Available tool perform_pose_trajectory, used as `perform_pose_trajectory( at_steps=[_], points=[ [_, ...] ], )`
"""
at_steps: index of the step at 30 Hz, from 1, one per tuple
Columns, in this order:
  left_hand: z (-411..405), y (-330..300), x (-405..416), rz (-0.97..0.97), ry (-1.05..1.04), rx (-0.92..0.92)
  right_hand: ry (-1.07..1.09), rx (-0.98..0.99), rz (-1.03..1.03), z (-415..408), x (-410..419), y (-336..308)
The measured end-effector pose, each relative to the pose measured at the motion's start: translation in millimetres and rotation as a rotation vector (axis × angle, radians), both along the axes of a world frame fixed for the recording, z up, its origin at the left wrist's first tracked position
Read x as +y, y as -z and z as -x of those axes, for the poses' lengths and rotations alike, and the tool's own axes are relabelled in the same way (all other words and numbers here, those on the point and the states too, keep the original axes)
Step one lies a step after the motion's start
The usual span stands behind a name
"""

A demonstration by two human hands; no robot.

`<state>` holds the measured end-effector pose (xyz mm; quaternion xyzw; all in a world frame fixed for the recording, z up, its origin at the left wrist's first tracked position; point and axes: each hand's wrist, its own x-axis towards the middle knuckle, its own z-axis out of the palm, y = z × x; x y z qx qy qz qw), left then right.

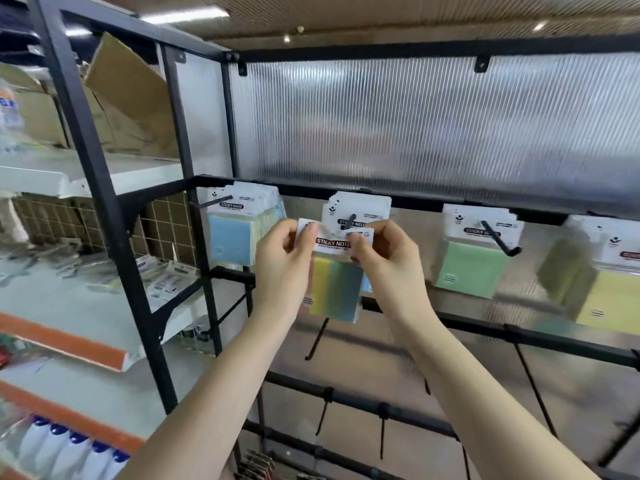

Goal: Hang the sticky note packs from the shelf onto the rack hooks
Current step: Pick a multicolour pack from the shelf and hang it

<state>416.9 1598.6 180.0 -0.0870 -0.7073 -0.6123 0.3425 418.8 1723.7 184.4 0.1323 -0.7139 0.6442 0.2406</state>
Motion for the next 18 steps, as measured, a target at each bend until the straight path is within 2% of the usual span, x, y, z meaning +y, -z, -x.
perform_pose_trajectory(
  at_steps=[7, 18],
  points=[
    [6.3, 0.5, -5.2, -0.042, 0.09, 0.066, 0.037, 0.042, 0.096, -3.3, -6.3, 2.6],
    [20.4, 7.3, 1.9, -0.023, 0.135, 0.06, 0.081, 0.064, -0.047, 0.2, -3.4, -0.5]
  ],
)
